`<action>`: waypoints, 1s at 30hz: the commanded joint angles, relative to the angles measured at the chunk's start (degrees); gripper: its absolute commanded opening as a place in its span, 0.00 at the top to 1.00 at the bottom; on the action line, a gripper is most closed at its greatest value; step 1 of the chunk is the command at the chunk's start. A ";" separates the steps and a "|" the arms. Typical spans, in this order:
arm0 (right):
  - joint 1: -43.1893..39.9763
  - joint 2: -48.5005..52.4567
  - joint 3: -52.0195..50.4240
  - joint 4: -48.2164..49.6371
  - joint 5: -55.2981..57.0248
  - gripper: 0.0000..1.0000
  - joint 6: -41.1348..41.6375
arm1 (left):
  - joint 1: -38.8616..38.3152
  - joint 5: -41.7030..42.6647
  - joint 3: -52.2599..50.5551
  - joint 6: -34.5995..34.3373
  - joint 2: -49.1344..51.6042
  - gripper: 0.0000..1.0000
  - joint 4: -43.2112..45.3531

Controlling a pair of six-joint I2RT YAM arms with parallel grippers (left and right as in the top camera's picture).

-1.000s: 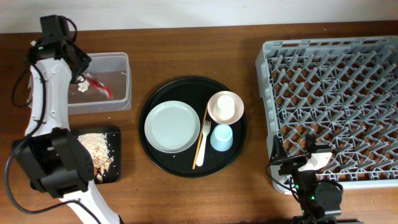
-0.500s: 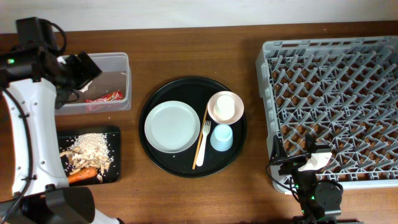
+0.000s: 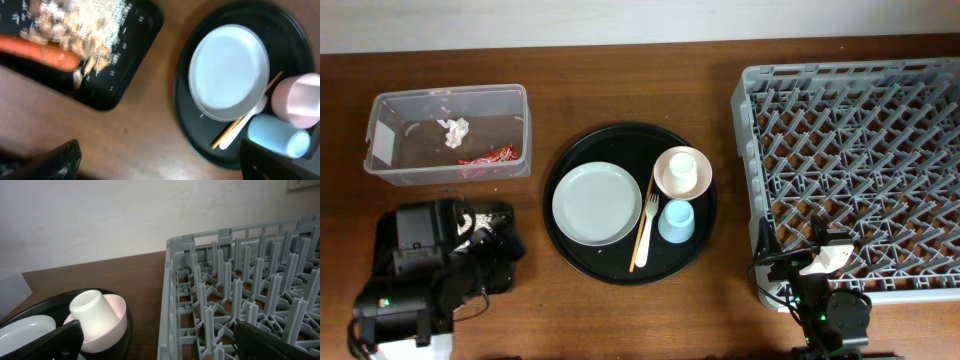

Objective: Sort waste into correct bins and load items into the dishwasher rack

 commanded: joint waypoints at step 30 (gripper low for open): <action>4.92 46.14 61.83 -48.28 -19.91 0.02 -5.22 | 34.23 0.83 0.28 -0.09 15.17 0.01 2.21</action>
